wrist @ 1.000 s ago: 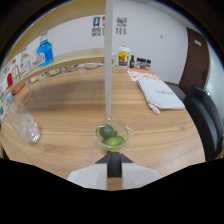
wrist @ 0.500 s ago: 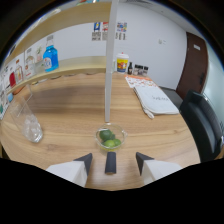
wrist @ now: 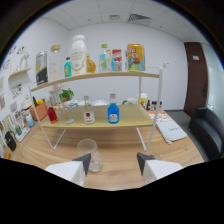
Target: Make me a cup of Mojito.
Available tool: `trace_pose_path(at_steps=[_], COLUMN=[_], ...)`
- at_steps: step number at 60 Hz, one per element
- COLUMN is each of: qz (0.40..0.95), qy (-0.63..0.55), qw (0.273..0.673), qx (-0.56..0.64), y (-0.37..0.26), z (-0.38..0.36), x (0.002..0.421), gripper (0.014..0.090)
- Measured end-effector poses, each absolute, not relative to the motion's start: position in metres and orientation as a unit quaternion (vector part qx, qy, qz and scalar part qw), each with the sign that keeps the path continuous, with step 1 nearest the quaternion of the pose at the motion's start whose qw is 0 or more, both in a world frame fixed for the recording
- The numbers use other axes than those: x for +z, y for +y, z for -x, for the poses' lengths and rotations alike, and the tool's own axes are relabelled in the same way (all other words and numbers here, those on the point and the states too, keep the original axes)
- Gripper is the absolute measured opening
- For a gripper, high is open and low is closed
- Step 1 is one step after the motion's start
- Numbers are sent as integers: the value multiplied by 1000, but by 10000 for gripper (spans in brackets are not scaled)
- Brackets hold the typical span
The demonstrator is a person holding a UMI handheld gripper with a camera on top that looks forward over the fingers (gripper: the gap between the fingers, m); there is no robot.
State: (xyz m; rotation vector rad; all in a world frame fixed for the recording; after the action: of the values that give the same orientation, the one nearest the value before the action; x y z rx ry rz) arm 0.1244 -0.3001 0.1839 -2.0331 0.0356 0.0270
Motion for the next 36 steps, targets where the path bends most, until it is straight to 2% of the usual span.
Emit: trace_pose_path(at_steps=[18,36], qz=[854,842], qy=[-8,-2], qw=[521,539], qx=[17,20], y=[-317,-263], z=[-45,-34], x=[158,194], gripper=[864,867])
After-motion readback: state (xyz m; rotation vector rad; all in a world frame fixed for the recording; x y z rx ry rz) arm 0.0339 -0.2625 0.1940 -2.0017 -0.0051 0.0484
